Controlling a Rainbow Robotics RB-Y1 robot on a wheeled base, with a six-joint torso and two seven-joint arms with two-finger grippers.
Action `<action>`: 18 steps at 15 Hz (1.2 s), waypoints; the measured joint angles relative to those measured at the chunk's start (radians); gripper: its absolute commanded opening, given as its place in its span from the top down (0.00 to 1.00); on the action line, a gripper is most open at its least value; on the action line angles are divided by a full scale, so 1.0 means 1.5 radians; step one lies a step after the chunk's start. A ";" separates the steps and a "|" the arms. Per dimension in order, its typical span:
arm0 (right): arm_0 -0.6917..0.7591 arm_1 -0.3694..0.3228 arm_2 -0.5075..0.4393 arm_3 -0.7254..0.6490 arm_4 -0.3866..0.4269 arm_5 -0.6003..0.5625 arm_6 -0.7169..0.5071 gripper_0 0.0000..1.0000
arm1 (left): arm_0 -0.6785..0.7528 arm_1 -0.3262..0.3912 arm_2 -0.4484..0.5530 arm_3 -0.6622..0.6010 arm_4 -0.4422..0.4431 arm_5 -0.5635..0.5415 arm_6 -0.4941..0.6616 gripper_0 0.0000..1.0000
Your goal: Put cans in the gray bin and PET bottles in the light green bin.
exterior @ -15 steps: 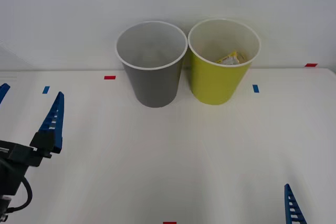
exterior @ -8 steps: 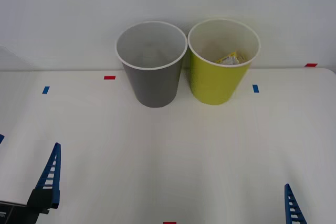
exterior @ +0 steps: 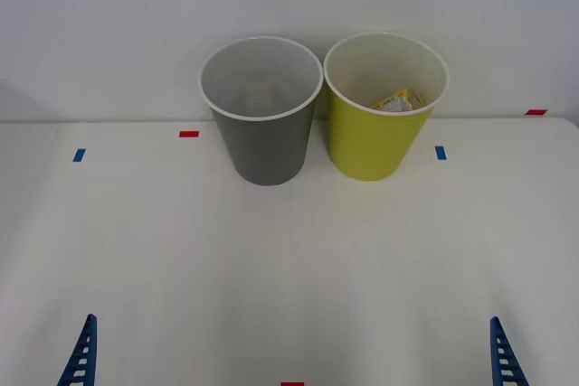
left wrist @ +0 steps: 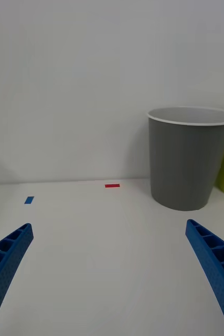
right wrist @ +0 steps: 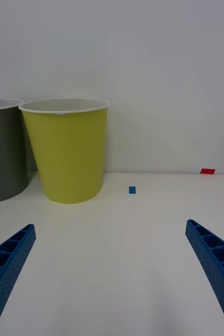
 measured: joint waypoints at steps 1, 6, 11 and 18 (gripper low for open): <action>0.000 0.000 0.000 0.000 0.000 0.000 0.000 0.00 | 0.013 -0.004 0.000 0.000 -0.003 0.000 -0.001 0.00; 0.000 0.000 0.000 0.000 0.000 0.000 0.000 0.00 | 0.051 -0.017 -0.001 0.000 -0.031 -0.005 -0.002 0.00; 0.000 0.000 0.000 0.000 0.000 0.000 0.000 0.00 | 0.051 -0.017 -0.001 0.000 -0.031 -0.005 -0.002 0.00; 0.000 0.000 0.000 0.000 0.000 0.000 0.000 0.00 | 0.051 -0.017 -0.001 0.000 -0.031 -0.005 -0.002 0.00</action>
